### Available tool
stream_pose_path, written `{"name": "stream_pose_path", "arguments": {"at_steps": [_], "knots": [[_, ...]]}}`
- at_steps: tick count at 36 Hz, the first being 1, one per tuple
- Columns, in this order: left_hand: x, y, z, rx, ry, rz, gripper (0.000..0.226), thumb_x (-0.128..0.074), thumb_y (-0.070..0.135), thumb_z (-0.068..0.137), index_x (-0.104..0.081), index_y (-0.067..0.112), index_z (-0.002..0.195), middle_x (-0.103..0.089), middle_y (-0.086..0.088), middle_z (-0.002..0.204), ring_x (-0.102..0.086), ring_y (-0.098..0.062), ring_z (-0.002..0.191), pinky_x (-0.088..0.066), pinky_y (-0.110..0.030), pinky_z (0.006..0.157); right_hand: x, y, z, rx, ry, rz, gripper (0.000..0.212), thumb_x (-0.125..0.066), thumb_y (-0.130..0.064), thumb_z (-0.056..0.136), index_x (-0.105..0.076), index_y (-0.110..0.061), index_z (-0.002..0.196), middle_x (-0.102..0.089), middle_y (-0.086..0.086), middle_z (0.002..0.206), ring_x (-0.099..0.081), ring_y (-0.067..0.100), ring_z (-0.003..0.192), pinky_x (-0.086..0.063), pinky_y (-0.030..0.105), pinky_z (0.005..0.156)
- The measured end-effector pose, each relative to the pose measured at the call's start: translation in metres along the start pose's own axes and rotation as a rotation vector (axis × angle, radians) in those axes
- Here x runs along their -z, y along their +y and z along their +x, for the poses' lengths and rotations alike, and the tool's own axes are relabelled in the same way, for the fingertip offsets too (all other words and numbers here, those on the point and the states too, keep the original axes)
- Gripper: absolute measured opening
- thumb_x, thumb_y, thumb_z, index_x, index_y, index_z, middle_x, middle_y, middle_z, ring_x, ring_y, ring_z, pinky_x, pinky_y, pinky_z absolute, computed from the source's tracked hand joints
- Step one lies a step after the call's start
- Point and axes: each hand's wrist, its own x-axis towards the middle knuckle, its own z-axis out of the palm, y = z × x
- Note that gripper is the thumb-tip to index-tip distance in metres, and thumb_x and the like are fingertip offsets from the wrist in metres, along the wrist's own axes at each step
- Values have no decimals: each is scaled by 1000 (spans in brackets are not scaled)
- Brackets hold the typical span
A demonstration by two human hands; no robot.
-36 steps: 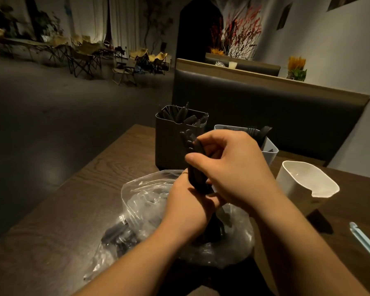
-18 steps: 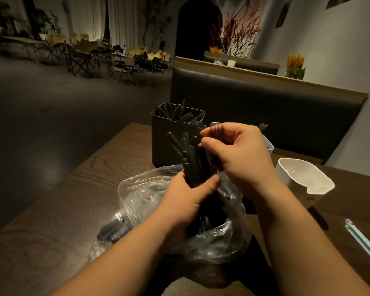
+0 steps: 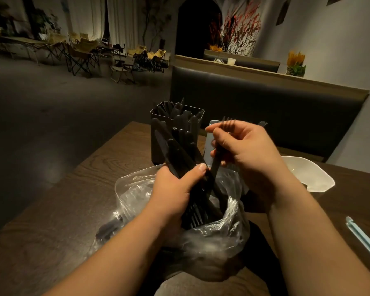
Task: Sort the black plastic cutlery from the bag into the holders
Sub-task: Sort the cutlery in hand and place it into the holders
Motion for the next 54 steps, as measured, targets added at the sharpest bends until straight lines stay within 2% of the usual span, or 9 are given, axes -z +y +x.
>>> {"name": "stream_pose_path", "arguments": {"at_steps": [7, 13, 17, 27, 34, 39, 43, 49, 54], "knots": [[15, 14, 14, -16, 200, -129, 39, -72, 21, 90, -63, -1, 121, -77, -15, 100, -76, -28, 93, -60, -47, 82, 29, -20, 2, 101, 230, 78, 25, -44, -14, 105, -68, -22, 100, -68, 2, 92, -71, 7, 78, -56, 19, 62], [11, 14, 12, -15, 182, -152, 38, -69, 17, 93, -58, -2, 125, -77, -16, 98, -76, -27, 92, -61, -46, 79, 75, -11, 10, 428, 779, -7, 16, -58, -35, 98, -58, -32, 114, -68, -1, 115, -72, 10, 97, -61, 30, 75], [9, 14, 8, 6, 112, -117, 36, -67, 18, 95, -60, -3, 122, -76, -18, 100, -76, -26, 96, -61, -44, 80, 86, 8, 17, 580, 902, -250, 19, -59, -34, 98, -57, -28, 115, -66, 2, 117, -70, 16, 99, -61, 36, 78], [4, 14, -2, -45, 11, -19, 25, -68, 9, 91, -60, 6, 115, -76, -12, 90, -76, -29, 85, -61, -33, 70, 64, 39, 23, 415, 504, -723, 44, -55, 6, 91, -61, -14, 130, -63, 16, 121, -59, 31, 114, -50, 41, 95], [3, 11, -6, -80, -103, 39, 57, -74, 26, 71, -56, 7, 123, -76, -10, 103, -75, -26, 90, -61, -32, 76, 50, 41, 30, 164, 384, -1083, 36, -47, -29, 103, -60, -25, 136, -58, 9, 129, -38, 35, 121, -28, 43, 94], [4, 9, -5, -116, -173, 109, 55, -74, 28, 75, -61, -1, 119, -76, -10, 100, -74, -26, 91, -60, -34, 78, 36, 3, 13, 516, 468, -721, 29, -55, -31, 93, -67, -20, 117, -60, 1, 109, -52, 17, 107, -46, 33, 85], [3, 8, -8, -106, -235, 110, 45, -73, 22, 78, -62, -2, 114, -76, -10, 96, -75, -27, 89, -58, -32, 75, 8, -21, -4, 600, 121, -391, 18, -63, -19, 90, -64, -26, 107, -61, 0, 112, -61, 8, 101, -54, 22, 84], [1, 9, -8, -107, -245, 115, 24, -73, 3, 84, -63, 4, 105, -72, -13, 87, -72, -27, 81, -60, -34, 71, 6, -20, -7, 481, -182, -534, 39, -67, -14, 91, -59, -45, 113, -56, -19, 120, -54, -1, 116, -48, 13, 92], [1, 8, -6, -134, -247, 199, 28, -68, 7, 78, -58, -3, 102, -65, -7, 78, -66, -22, 76, -59, -32, 71, 2, -19, -9, 471, -119, -535, 25, -72, -20, 87, -68, -32, 108, -68, -18, 103, -63, 1, 105, -55, 21, 90]]}}
